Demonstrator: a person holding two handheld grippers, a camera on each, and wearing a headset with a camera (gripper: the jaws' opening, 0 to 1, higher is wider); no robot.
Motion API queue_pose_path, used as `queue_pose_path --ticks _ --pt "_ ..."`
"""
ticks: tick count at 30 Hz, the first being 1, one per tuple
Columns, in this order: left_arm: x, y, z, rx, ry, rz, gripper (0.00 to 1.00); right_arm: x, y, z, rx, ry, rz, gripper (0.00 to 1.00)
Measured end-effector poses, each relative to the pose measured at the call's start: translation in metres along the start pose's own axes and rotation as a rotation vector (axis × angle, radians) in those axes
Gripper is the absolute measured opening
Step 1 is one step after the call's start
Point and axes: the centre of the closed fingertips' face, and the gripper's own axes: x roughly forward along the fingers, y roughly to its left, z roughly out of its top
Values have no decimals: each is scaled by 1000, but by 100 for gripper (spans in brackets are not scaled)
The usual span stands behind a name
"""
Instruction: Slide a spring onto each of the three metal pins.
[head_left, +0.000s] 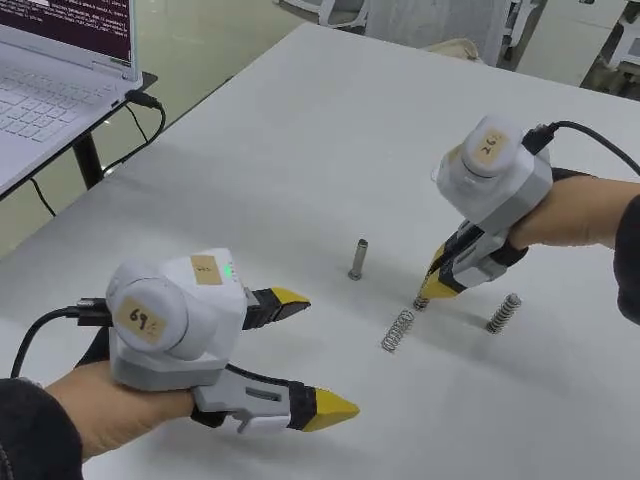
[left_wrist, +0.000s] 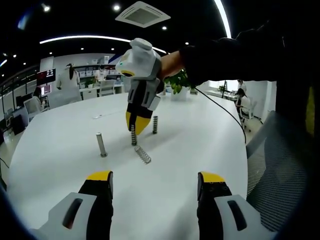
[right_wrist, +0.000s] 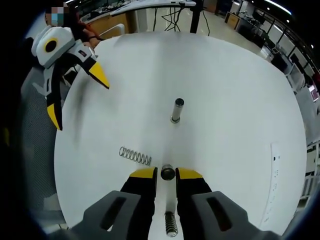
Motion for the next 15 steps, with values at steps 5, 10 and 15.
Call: queue_pose_path --ticks 5,10,15 --pt "1 0 0 1 4 -2 64 -1 0 0 6 -10 -2 18" --pt "4 -1 0 7 10 -8 64 -7 -2 -1 21 -31 -14 21" --pt "7 1 2 15 15 -14 63 -14 -2 -1 38 -50 -26 25"
